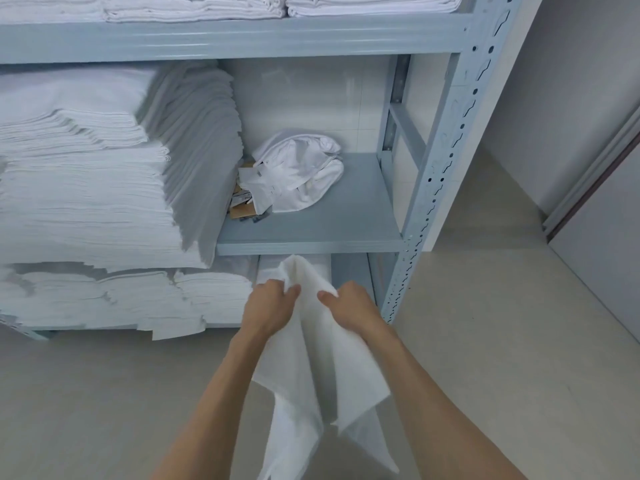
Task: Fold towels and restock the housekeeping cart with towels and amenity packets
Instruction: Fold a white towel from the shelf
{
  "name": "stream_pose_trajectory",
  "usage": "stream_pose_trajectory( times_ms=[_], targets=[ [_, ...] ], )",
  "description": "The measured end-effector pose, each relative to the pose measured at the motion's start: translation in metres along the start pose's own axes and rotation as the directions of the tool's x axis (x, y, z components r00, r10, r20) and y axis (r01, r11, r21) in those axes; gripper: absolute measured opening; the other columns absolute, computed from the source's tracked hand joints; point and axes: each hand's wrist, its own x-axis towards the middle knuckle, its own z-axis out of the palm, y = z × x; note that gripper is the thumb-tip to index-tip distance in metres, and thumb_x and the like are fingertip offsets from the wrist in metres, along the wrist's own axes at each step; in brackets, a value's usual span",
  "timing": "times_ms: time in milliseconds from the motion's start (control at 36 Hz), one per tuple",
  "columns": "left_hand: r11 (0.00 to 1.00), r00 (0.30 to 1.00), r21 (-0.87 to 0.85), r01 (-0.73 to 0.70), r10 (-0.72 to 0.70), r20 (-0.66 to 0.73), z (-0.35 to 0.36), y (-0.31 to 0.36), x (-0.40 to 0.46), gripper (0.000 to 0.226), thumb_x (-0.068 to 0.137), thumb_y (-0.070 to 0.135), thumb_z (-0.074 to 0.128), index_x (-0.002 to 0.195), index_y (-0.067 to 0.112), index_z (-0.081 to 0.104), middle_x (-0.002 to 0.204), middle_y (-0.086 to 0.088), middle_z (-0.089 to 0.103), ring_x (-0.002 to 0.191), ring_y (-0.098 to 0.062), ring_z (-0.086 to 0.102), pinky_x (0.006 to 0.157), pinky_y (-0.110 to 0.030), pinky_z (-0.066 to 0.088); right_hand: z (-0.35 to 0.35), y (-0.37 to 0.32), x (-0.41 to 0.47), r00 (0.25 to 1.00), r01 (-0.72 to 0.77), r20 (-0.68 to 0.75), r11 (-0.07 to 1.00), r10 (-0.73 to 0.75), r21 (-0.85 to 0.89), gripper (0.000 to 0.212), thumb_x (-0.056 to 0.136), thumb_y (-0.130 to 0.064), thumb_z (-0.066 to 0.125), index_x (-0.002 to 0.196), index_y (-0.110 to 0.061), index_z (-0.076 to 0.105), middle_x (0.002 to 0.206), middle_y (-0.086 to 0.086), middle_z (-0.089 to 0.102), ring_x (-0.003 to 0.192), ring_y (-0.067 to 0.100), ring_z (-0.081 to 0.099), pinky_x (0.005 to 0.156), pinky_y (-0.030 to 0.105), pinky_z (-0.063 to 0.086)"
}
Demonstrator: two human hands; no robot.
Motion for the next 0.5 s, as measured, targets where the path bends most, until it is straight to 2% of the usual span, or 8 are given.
stream_pose_trajectory(
  times_ms=[56,83,250,306,333,389,444,500],
  targets=[
    [0.999,0.998,-0.041,-0.008,0.010,0.062,0.000,0.002,-0.003,0.044,0.102,0.036,0.048,0.067,0.010,0.051,0.072,-0.005,0.058,0.075,-0.029,0.057,0.060,-0.032,0.036,0.002,-0.006,-0.005,1.000,0.008,-0.012,0.998,-0.007,0.058,0.050,0.093,-0.047,0.058,0.060,-0.020,0.031,0.062,-0.003,0.037,0.053,0.017,0.036,0.048,0.030,0.023],
    [0.998,0.996,-0.061,-0.015,0.020,0.087,-0.001,0.003,-0.005,0.045,0.102,0.036,0.048,0.064,0.011,0.047,0.068,-0.003,0.055,0.071,-0.027,0.055,0.057,-0.032,0.034,0.002,-0.008,-0.008,1.000,0.007,-0.017,0.997,-0.005,0.082,0.049,0.093,-0.045,0.058,0.060,-0.021,0.032,0.062,-0.003,0.037,0.052,0.016,0.035,0.048,0.030,0.023],
    [0.990,0.982,-0.113,-0.084,0.102,0.159,-0.007,0.010,-0.012,0.045,0.104,0.036,0.047,0.065,0.014,0.047,0.067,-0.001,0.053,0.060,-0.017,0.048,0.053,-0.029,0.033,-0.017,-0.015,-0.014,0.996,-0.018,-0.083,0.994,0.027,0.112,0.048,0.094,-0.035,0.059,0.059,-0.018,0.032,0.060,-0.002,0.037,0.052,0.016,0.036,0.047,0.030,0.023],
    [0.990,0.979,-0.097,-0.103,0.118,0.164,-0.006,0.013,-0.014,0.045,0.104,0.036,0.047,0.065,0.013,0.046,0.067,0.000,0.051,0.059,-0.015,0.046,0.052,-0.028,0.031,-0.025,-0.015,-0.018,0.995,-0.038,-0.090,0.989,0.051,0.141,0.042,0.093,-0.032,0.060,0.062,-0.017,0.036,0.063,0.001,0.043,0.055,0.019,0.044,0.049,0.030,0.033],
    [0.989,0.978,-0.103,-0.106,0.122,0.169,-0.005,0.015,-0.015,0.045,0.104,0.036,0.047,0.067,0.011,0.046,0.067,-0.001,0.051,0.059,-0.015,0.045,0.052,-0.028,0.030,-0.028,-0.016,-0.020,0.995,-0.052,-0.079,0.984,0.067,0.173,0.035,0.092,-0.030,0.060,0.066,-0.013,0.043,0.068,0.005,0.052,0.060,0.023,0.054,0.053,0.032,0.044],
    [0.986,0.975,-0.127,-0.112,0.134,0.180,-0.002,0.022,-0.017,0.043,0.103,0.037,0.048,0.072,0.007,0.051,0.072,-0.006,0.056,0.062,-0.019,0.048,0.055,-0.029,0.034,-0.031,-0.019,-0.025,0.994,-0.087,-0.035,0.964,0.099,0.251,0.022,0.088,-0.025,0.061,0.084,-0.003,0.058,0.084,0.015,0.067,0.075,0.033,0.068,0.070,0.046,0.060],
    [0.981,0.971,-0.142,-0.132,0.157,0.178,0.001,0.031,-0.019,0.045,0.103,0.037,0.048,0.077,0.002,0.057,0.081,-0.014,0.064,0.069,-0.026,0.054,0.061,-0.033,0.039,-0.033,-0.022,-0.029,0.993,-0.114,0.003,0.945,0.119,0.306,0.023,0.086,-0.020,0.062,0.095,0.001,0.064,0.088,0.019,0.072,0.073,0.037,0.072,0.068,0.054,0.061],
    [0.977,0.969,-0.142,-0.159,0.182,0.167,0.002,0.038,-0.020,0.048,0.103,0.036,0.047,0.084,-0.005,0.062,0.089,-0.018,0.069,0.077,-0.032,0.061,0.066,-0.037,0.045,-0.036,-0.023,-0.032,0.992,-0.118,0.002,0.942,0.123,0.313,0.021,0.086,-0.017,0.062,0.094,0.001,0.065,0.084,0.019,0.072,0.066,0.037,0.072,0.060,0.053,0.061]
  ],
)
